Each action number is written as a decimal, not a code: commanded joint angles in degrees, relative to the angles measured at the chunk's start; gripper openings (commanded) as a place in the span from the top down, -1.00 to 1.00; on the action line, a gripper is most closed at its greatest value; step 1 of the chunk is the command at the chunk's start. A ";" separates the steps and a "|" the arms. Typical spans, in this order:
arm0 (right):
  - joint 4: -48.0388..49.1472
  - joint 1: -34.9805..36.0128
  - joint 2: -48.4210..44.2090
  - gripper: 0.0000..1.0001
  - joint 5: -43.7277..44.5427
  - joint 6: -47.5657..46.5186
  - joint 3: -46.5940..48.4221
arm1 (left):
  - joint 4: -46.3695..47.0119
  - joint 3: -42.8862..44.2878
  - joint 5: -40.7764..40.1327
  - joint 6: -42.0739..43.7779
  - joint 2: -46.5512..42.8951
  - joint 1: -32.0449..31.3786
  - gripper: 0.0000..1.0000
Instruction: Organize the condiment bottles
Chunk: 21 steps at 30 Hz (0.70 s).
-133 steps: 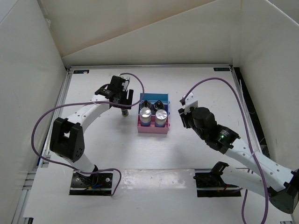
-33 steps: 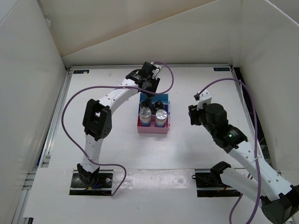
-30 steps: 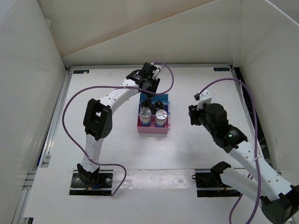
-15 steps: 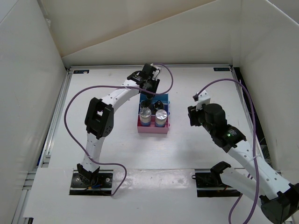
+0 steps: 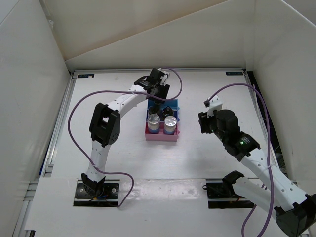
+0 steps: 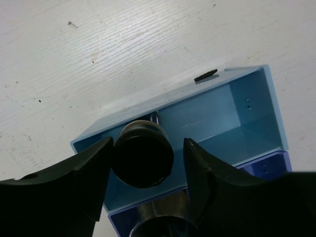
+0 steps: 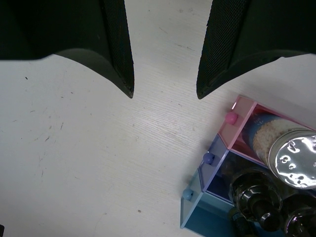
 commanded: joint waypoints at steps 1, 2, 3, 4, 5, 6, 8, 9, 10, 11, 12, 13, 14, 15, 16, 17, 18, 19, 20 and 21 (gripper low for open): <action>1.91 -0.12 0.06 -0.13 -0.31 0.24 0.08 | 0.47 -1.17 0.89 -0.49 -2.97 0.23 -0.44; 1.83 0.22 0.06 -0.13 -0.31 0.24 0.17 | 0.30 -1.26 1.15 -0.58 -3.41 0.23 -0.51; 1.91 0.23 0.06 -0.13 -0.48 0.24 -0.09 | 0.56 -1.70 1.33 -0.75 -3.68 0.23 -0.59; 2.00 0.23 -0.03 -0.13 -0.57 0.16 -0.01 | 0.73 -2.31 1.42 -0.84 -4.29 0.23 -0.61; 2.00 0.32 -0.03 -0.13 -0.40 0.16 -0.01 | 1.00 -2.92 1.76 -0.84 -4.99 0.32 -0.61; 2.18 0.49 -0.11 -0.13 -0.31 0.16 0.08 | 1.26 -3.19 1.86 -0.93 -5.26 0.23 -0.64; 1.83 0.49 -0.12 -0.13 -0.22 0.07 0.08 | 1.44 -4.07 1.86 -1.19 -6.67 0.06 -0.67; 1.65 0.58 -0.12 -0.13 -0.13 0.15 0.08 | 2.22 -4.42 1.94 -1.11 -7.10 0.14 -0.67; 1.56 0.75 -0.46 -0.13 -0.22 0.16 0.08 | 2.23 -5.47 1.86 -1.02 -8.85 0.14 -0.67; 1.39 1.02 -0.29 -0.13 0.13 0.16 0.26 | 2.75 -5.83 1.86 -0.84 -9.48 0.05 -0.67; 1.30 1.54 -0.38 -0.13 0.74 0.16 0.26 | 3.02 -6.09 1.86 -0.93 -10.09 0.05 -0.67; 1.04 1.89 -0.64 -0.13 1.18 0.16 0.43 | 3.19 -7.57 2.20 -0.84 -11.58 -0.03 -0.67; 0.86 2.59 -0.64 -0.13 1.45 0.24 0.61 | 4.85 -8.72 2.64 -0.23 -13.68 0.05 -0.67; 0.95 3.65 -0.47 -0.13 1.97 0.24 0.87 | 5.56 -9.78 3.00 -0.05 -16.31 -0.38 -0.69; 0.77 4.79 -0.82 -0.13 3.46 0.50 0.96 | 8.27 -12.22 3.09 0.38 -17.64 -0.56 -0.69; 0.95 5.58 -0.73 -0.13 4.17 0.51 1.05 | 8.73 -14.16 3.09 0.56 -21.31 -0.65 -0.69; 1.21 8.29 -0.82 -0.13 5.57 0.51 0.96 | 9.17 -15.23 3.09 0.91 -22.39 -1.00 -0.69; 1.21 9.18 -0.47 -0.13 7.41 0.59 1.05 | 9.09 -15.58 3.09 0.92 -23.36 -1.09 -0.69; 0.95 10.06 -0.47 -0.13 9.08 0.33 1.13 | 8.91 -16.11 3.00 1.18 -26.15 -1.44 -0.69; 0.77 12.51 -0.47 -0.13 9.88 0.16 1.40 | 9.08 -16.38 3.00 1.88 -27.31 -1.61 -0.71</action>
